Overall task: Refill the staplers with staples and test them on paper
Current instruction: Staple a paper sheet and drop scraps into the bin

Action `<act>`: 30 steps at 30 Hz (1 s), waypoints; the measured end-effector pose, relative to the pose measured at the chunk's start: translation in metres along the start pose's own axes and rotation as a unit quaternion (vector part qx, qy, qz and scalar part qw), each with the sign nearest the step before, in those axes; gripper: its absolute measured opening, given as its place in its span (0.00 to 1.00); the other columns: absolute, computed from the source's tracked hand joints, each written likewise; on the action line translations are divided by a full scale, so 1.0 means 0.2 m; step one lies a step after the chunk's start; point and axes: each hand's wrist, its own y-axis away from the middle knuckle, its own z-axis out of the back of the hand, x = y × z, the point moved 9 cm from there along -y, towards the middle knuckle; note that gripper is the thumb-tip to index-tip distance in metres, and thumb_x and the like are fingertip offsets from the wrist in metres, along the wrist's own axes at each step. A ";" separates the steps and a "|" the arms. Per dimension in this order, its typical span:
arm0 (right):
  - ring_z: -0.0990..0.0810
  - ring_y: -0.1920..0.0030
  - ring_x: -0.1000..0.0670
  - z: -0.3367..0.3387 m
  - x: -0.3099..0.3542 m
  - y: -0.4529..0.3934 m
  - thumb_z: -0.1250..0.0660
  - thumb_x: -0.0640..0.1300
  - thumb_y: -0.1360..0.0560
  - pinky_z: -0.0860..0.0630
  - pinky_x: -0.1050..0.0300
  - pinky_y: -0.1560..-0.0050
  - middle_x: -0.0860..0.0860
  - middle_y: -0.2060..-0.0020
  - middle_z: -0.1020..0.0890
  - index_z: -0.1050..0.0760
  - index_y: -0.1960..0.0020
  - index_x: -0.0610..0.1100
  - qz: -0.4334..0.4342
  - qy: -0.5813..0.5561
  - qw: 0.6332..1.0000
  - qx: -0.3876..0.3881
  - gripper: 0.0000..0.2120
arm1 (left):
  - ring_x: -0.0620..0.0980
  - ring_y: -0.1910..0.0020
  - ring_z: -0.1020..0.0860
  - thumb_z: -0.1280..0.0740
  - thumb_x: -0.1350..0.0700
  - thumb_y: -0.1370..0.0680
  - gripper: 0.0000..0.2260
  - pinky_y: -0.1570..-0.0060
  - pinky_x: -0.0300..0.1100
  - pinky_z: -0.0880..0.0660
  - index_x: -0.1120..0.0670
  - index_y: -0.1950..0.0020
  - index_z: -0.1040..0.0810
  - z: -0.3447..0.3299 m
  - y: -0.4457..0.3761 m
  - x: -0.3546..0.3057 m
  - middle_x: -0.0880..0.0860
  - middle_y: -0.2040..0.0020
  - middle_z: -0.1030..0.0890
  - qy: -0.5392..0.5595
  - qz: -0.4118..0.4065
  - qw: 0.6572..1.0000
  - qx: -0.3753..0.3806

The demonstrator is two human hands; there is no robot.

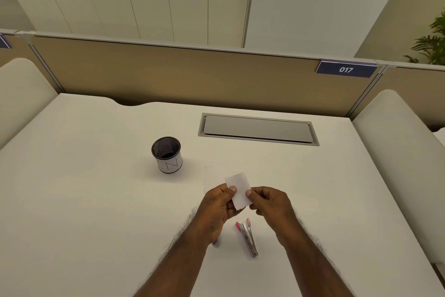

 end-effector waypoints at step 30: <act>0.19 0.69 0.57 0.01 -0.08 0.02 0.26 0.42 0.28 0.25 0.68 0.67 0.50 0.68 0.15 0.16 0.59 0.43 -0.016 -0.044 0.999 -0.014 0.03 | 0.58 0.50 0.16 0.33 0.61 0.22 0.09 0.53 0.47 0.18 0.61 0.44 0.20 0.05 -0.01 0.06 0.61 0.49 0.15 0.012 0.031 0.999 -0.039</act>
